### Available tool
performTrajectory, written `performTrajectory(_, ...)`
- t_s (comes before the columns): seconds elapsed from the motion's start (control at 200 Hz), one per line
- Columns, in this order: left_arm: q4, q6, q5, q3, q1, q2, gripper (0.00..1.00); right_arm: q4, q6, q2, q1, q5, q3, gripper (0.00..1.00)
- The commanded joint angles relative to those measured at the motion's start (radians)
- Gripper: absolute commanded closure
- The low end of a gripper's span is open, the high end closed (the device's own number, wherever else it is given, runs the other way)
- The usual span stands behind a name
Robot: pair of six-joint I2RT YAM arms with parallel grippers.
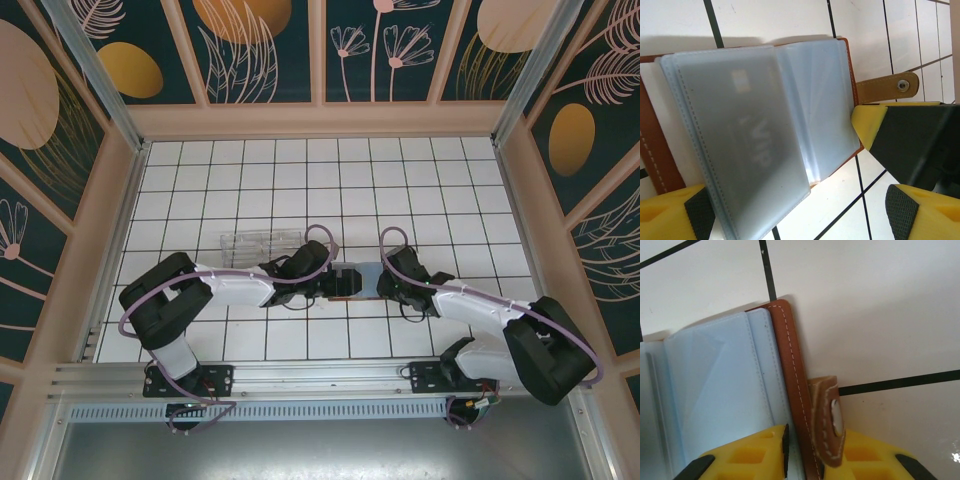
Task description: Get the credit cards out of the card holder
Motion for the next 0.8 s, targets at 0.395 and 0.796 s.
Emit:
performTrajectory(0.395, -0.081, 0.013, -0.093, 0.003, -0.002, -0.078, 0.12, 0.000, 0.000, 0.014, -0.003, -0.029, -0.024, 0.78)
performTrajectory(0.796, -0.047, 0.014, -0.048, 0.012, -0.002, -0.016, 0.12, -0.003, 0.005, 0.004, -0.002, -0.032, -0.027, 0.78)
